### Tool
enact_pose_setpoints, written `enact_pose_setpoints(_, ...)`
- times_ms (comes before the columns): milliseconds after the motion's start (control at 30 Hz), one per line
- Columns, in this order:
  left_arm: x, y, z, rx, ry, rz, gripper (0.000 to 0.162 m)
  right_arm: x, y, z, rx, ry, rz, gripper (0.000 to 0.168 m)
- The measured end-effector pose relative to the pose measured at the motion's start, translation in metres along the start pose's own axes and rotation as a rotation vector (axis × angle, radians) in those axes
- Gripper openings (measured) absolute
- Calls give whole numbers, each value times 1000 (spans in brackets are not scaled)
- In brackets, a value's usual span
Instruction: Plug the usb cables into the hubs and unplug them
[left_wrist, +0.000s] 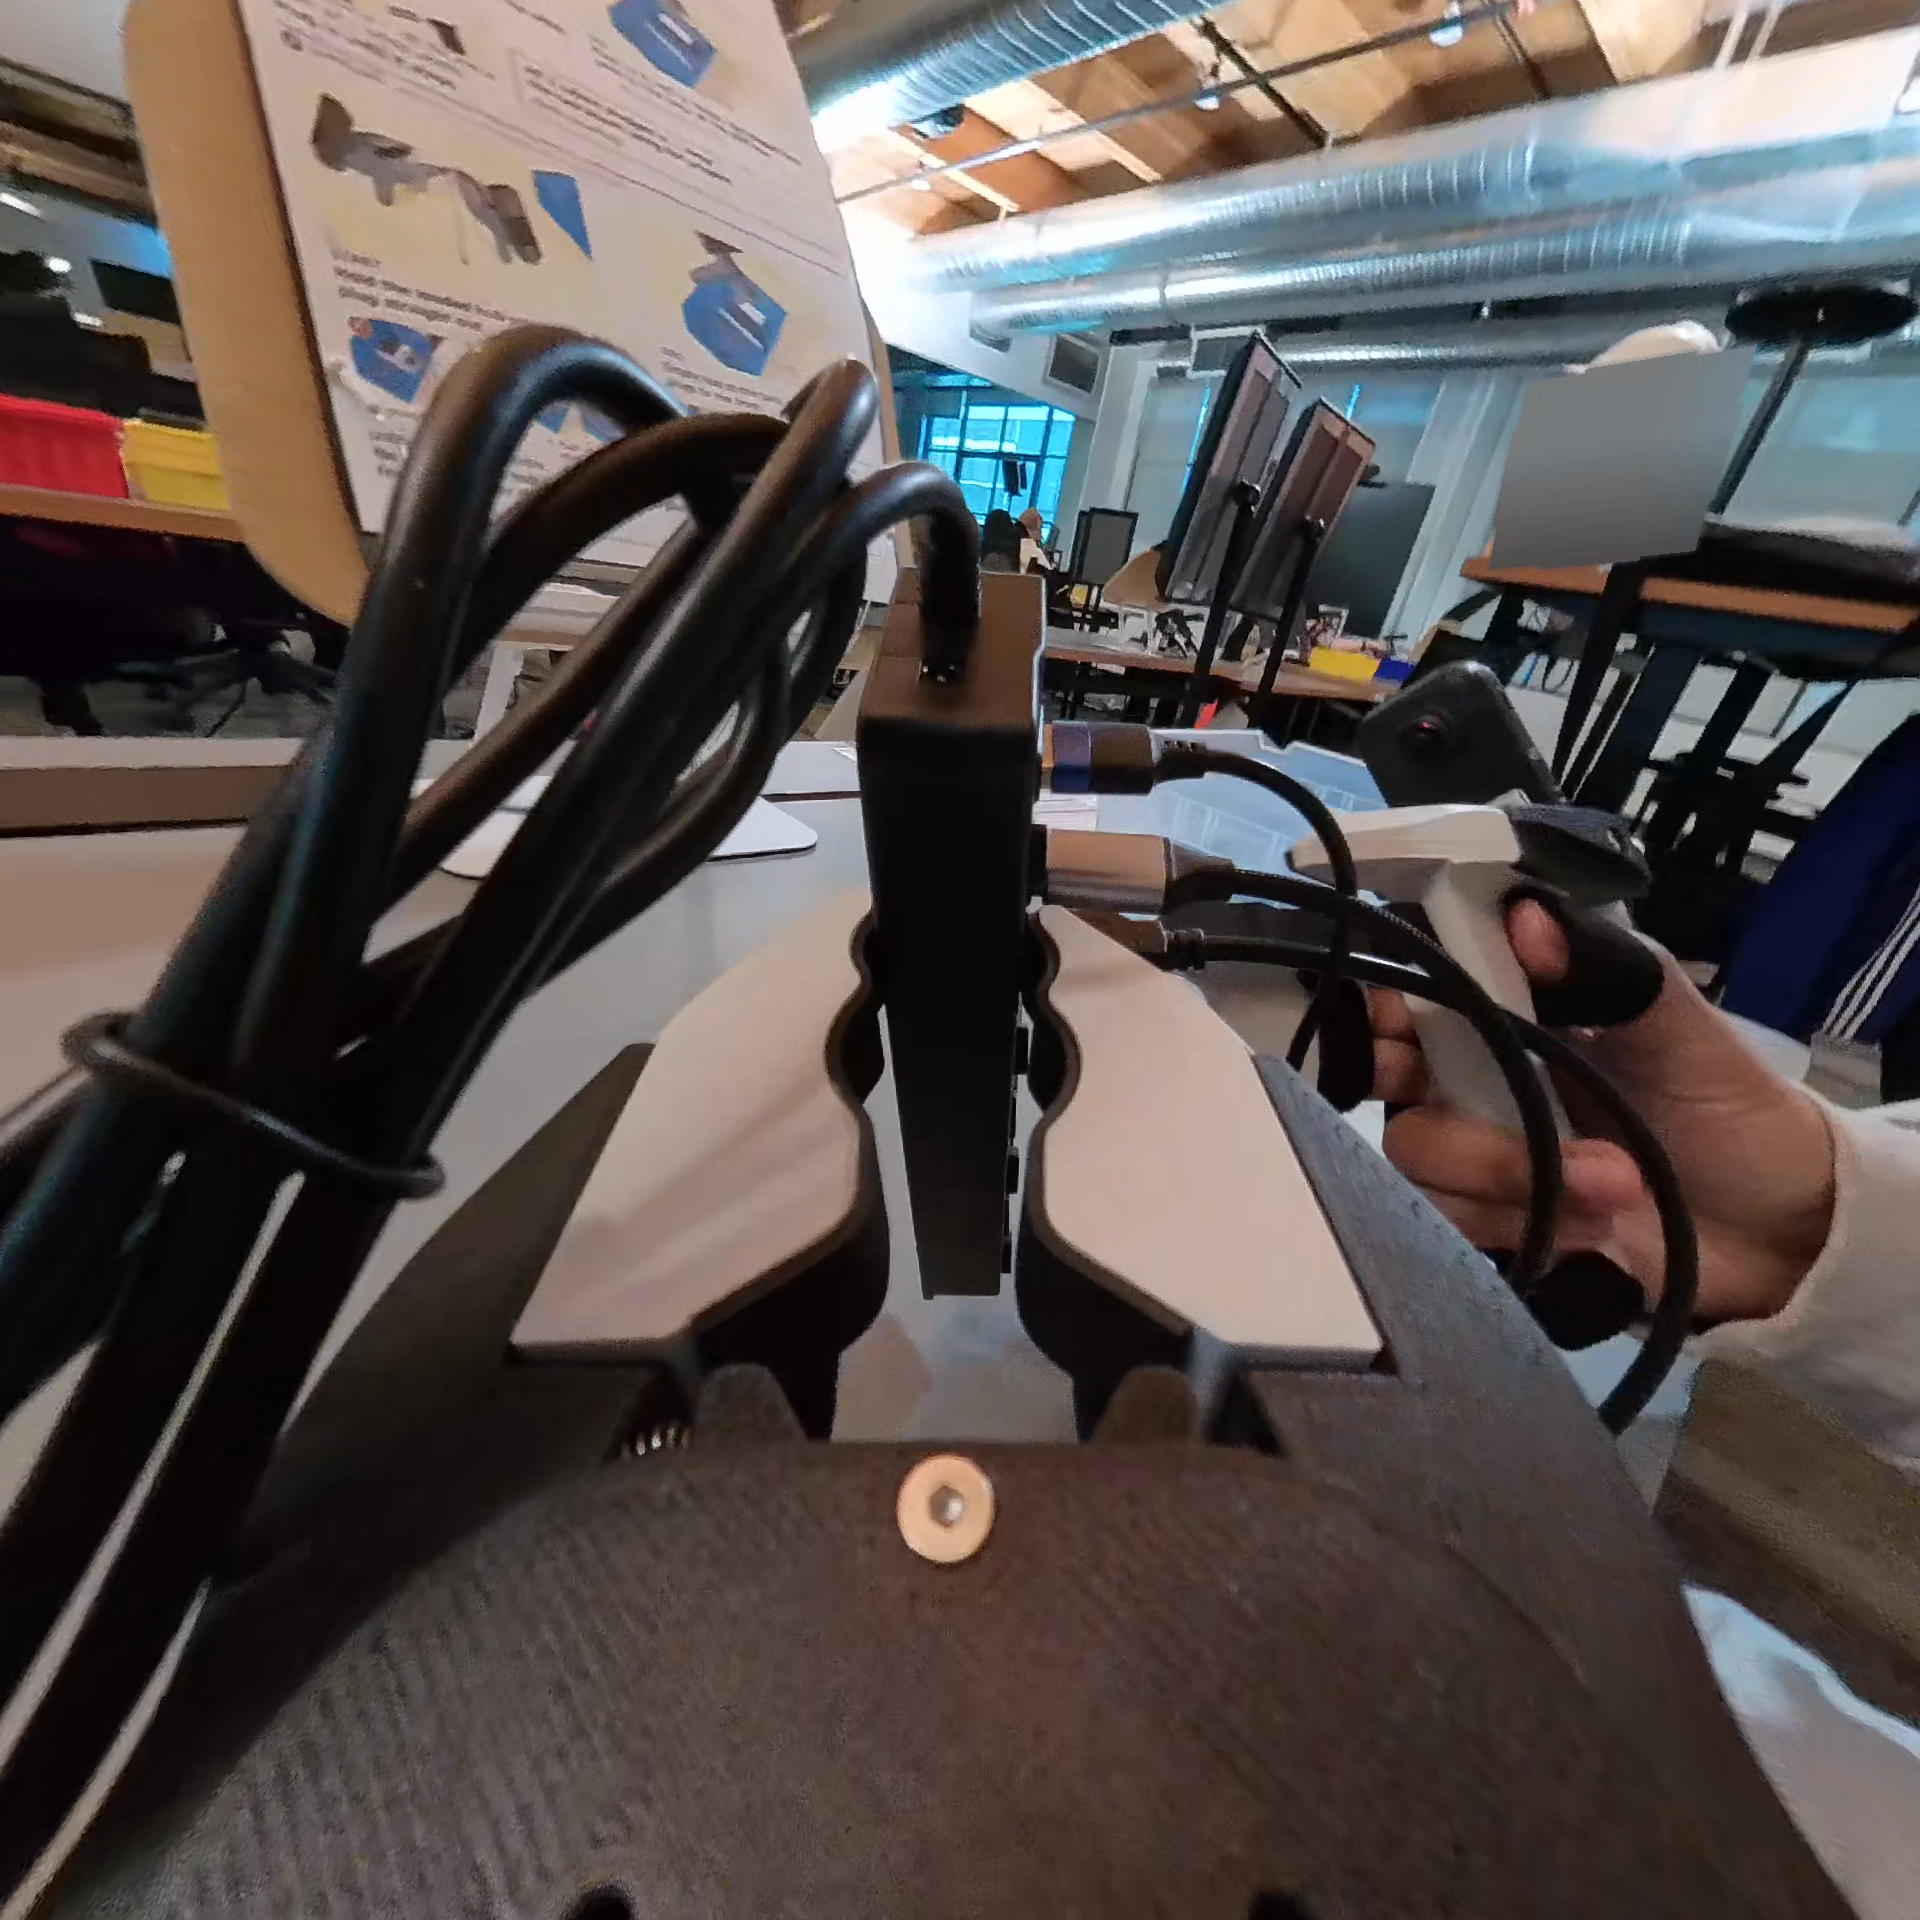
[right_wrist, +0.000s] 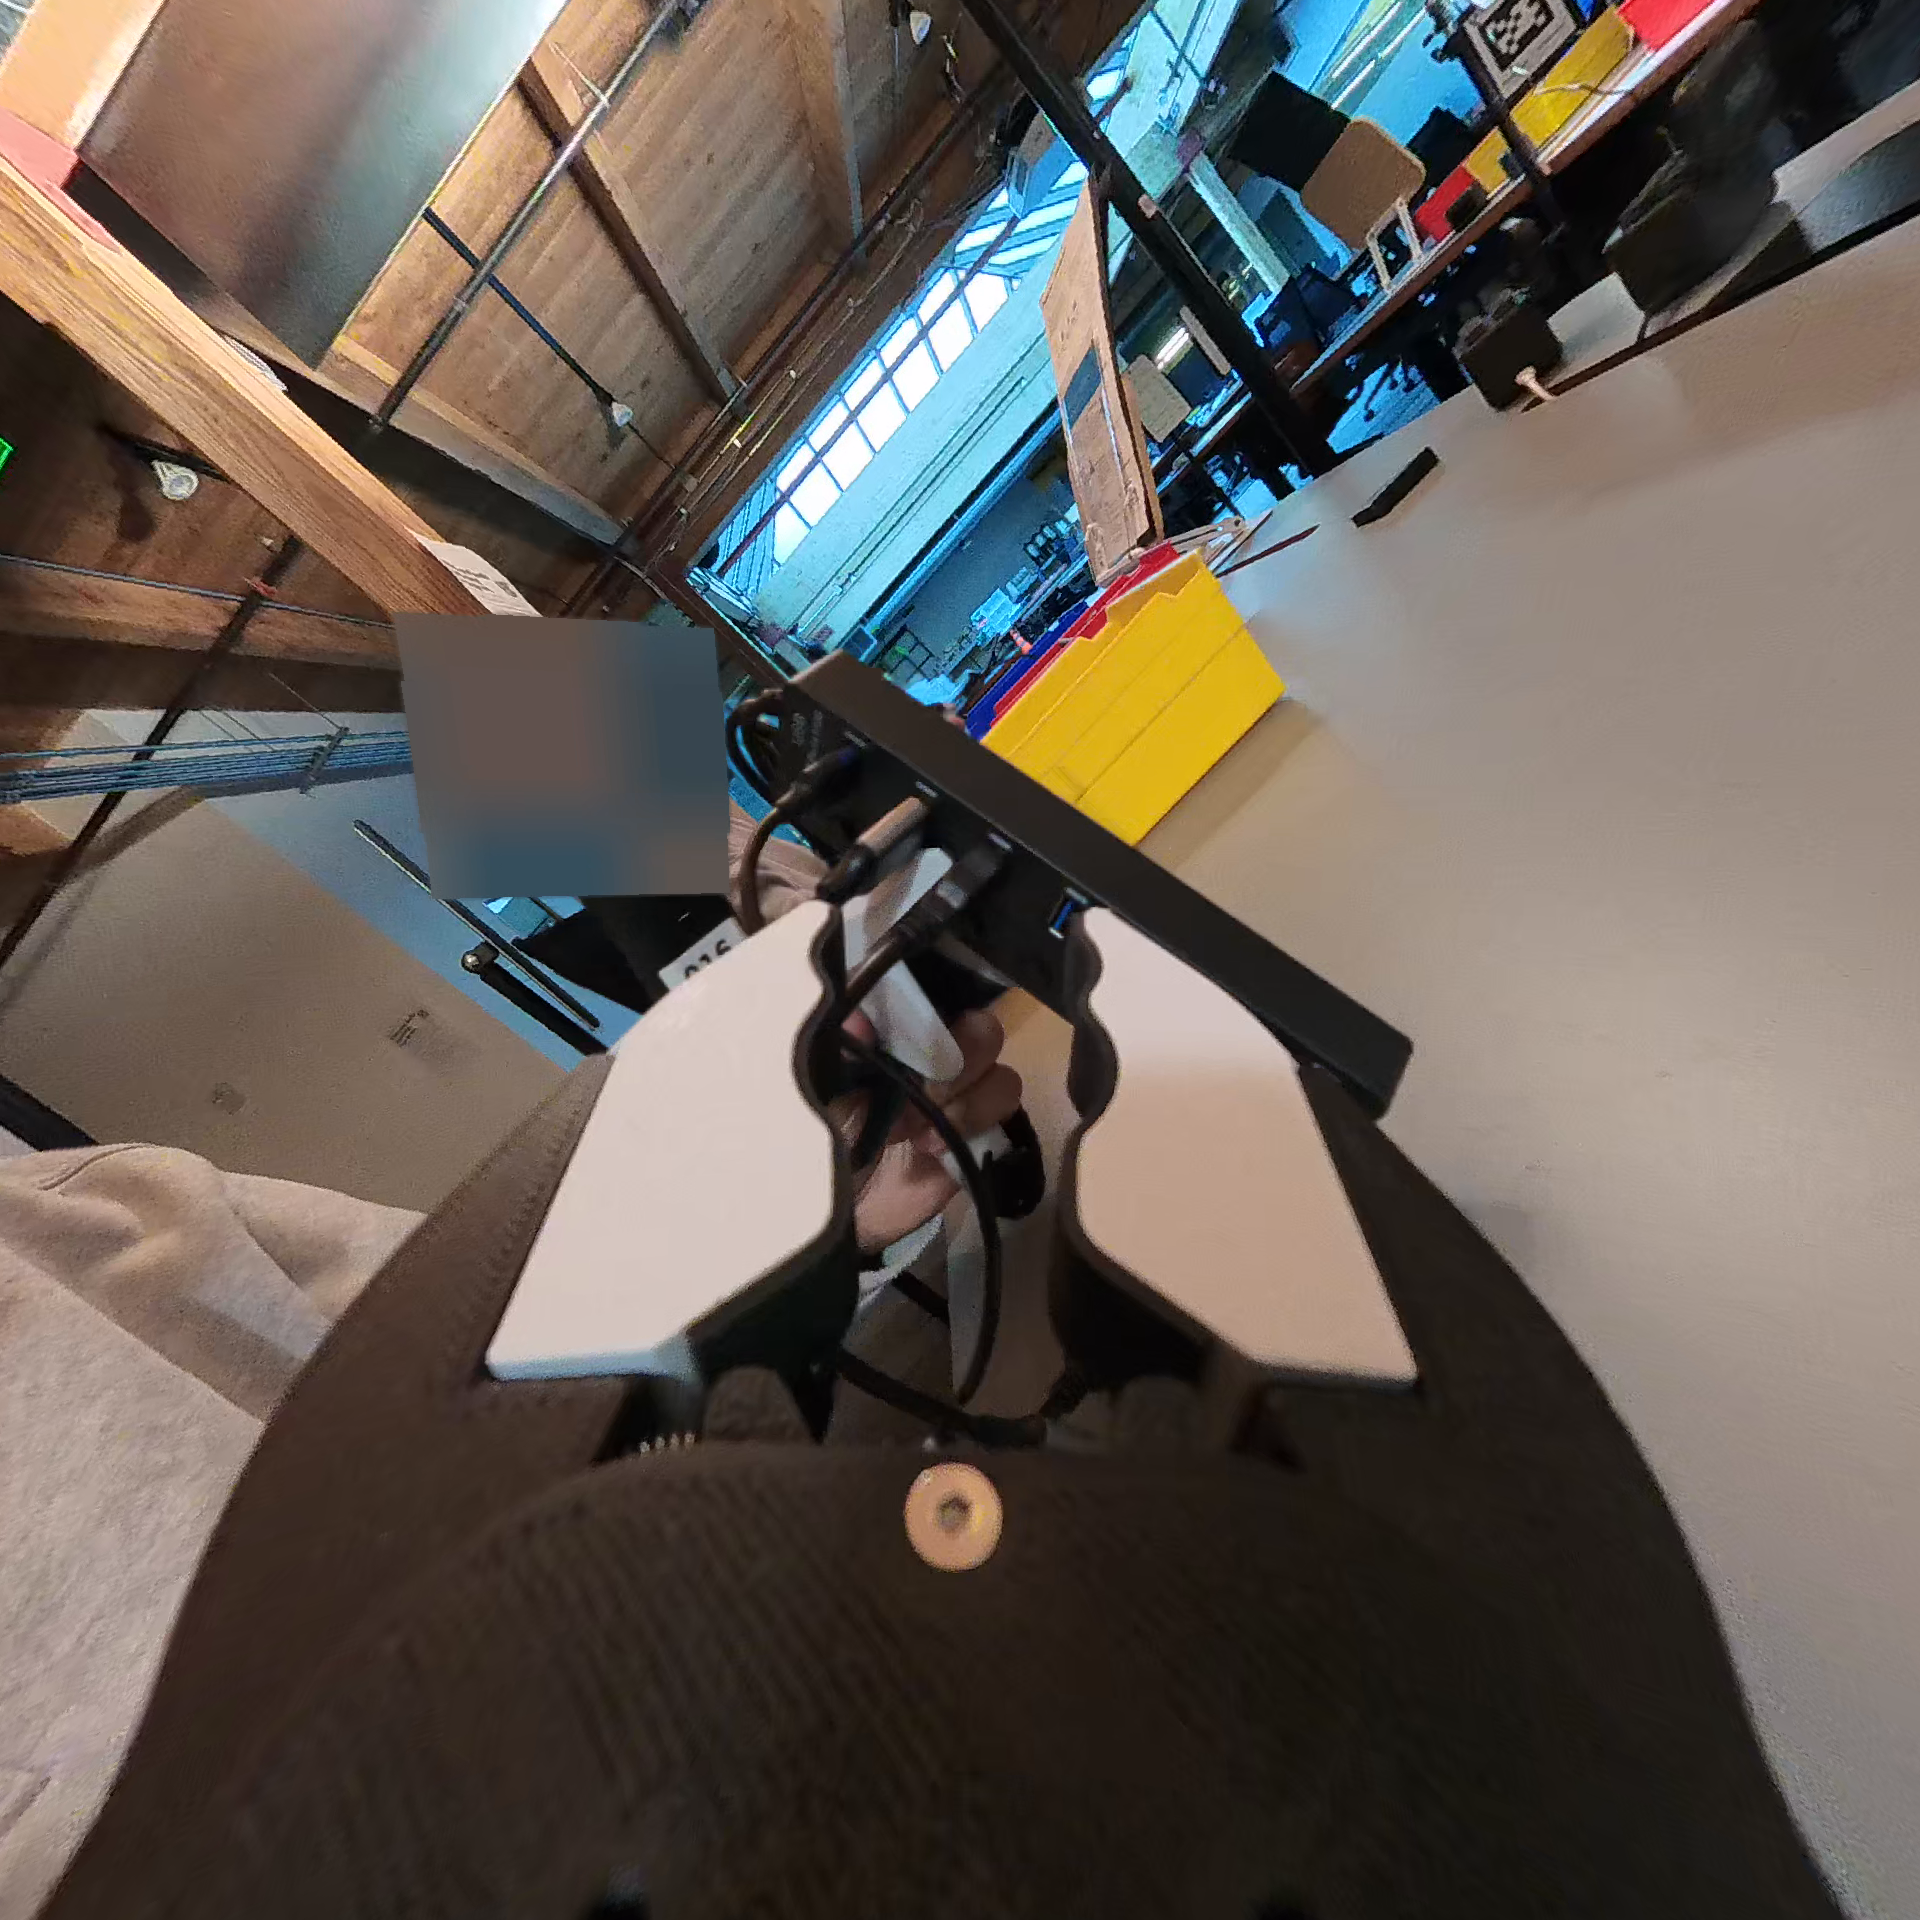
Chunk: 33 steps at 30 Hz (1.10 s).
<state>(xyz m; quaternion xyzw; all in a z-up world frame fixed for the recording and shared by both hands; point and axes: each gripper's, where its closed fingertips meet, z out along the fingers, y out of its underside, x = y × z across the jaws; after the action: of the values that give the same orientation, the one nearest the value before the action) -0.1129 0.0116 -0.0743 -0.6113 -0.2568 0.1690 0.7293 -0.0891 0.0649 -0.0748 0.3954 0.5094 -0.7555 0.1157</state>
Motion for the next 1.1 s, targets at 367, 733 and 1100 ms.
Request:
enact_pose_setpoints(367, 8, 5, 1, 25, 71, -3, 24, 0, 20, 4, -132, -27, -17, 36)
enact_pose_setpoints(733, 20, 3, -1, 53, 93, 191, 25, -1, 27, 2, -159, -75, 96, 18)
enact_pose_setpoints(1100, 25, 8, -1, 32, 117, 261, 26, -8, 35, 7, -189, -124, 164, 19)
